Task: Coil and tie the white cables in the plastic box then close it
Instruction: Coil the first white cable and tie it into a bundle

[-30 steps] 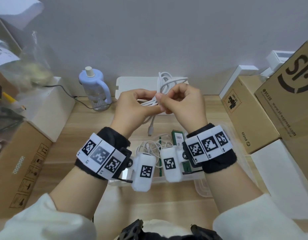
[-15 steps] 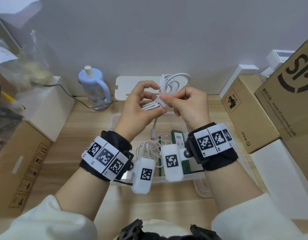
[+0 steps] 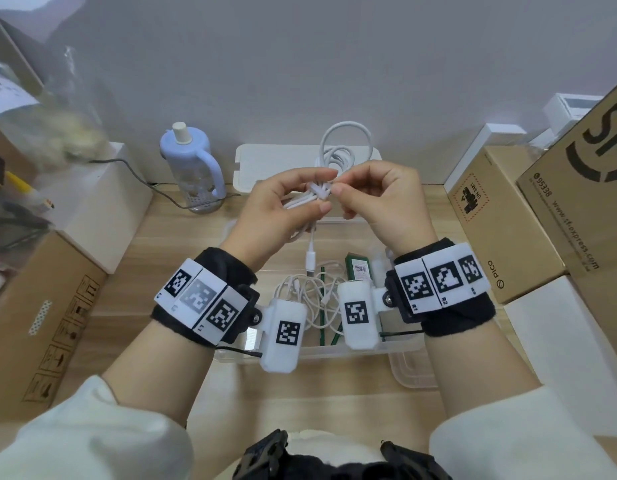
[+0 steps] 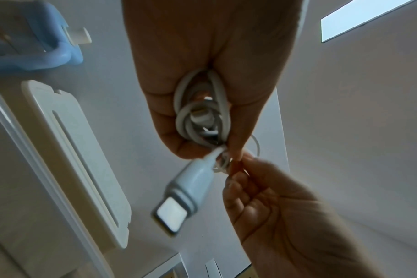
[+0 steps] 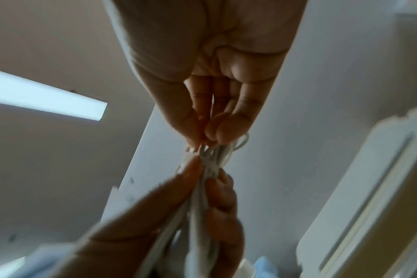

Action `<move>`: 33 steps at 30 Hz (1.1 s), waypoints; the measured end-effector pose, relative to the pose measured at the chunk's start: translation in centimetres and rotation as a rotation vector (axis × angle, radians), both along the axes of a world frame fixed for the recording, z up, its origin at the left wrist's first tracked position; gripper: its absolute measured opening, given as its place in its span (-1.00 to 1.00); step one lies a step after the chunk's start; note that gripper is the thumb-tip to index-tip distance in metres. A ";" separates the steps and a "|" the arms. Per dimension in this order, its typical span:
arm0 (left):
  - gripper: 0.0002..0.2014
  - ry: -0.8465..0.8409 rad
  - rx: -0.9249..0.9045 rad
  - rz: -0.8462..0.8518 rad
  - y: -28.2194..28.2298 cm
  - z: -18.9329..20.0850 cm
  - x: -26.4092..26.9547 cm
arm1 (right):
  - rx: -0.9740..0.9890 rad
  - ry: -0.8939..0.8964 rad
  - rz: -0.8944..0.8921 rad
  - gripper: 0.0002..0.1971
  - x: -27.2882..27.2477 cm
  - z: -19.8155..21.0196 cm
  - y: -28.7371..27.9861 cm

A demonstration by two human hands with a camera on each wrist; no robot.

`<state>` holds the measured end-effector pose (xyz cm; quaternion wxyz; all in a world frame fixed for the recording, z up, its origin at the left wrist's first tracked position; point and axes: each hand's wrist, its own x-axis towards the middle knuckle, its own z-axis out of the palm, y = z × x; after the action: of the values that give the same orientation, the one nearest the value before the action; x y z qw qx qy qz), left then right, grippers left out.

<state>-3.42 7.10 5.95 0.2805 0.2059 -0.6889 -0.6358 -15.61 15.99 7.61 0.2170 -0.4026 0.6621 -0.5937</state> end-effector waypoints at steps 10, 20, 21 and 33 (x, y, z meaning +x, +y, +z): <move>-0.66 -0.044 -0.056 0.000 -0.1 -0.1 0.2 | 0.169 0.464 0.052 -0.91 -0.5 0.7 0.0; -0.67 -0.019 0.017 0.057 0.1 0.1 0.4 | -0.058 0.622 0.001 -0.90 -0.1 -0.9 -0.2; -0.67 -0.017 0.051 0.053 0.0 0.1 0.4 | -0.064 0.616 0.011 -0.90 0.0 -1.1 -0.2; -0.69 0.004 0.287 -0.081 -0.3 -0.2 0.5 | -0.052 0.539 0.038 -0.89 -0.2 -1.3 -0.2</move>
<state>-2.91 6.85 5.80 0.2237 0.2145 -0.5980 -0.7391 -15.78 15.77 6.30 0.0334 -0.5638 0.6728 -0.4778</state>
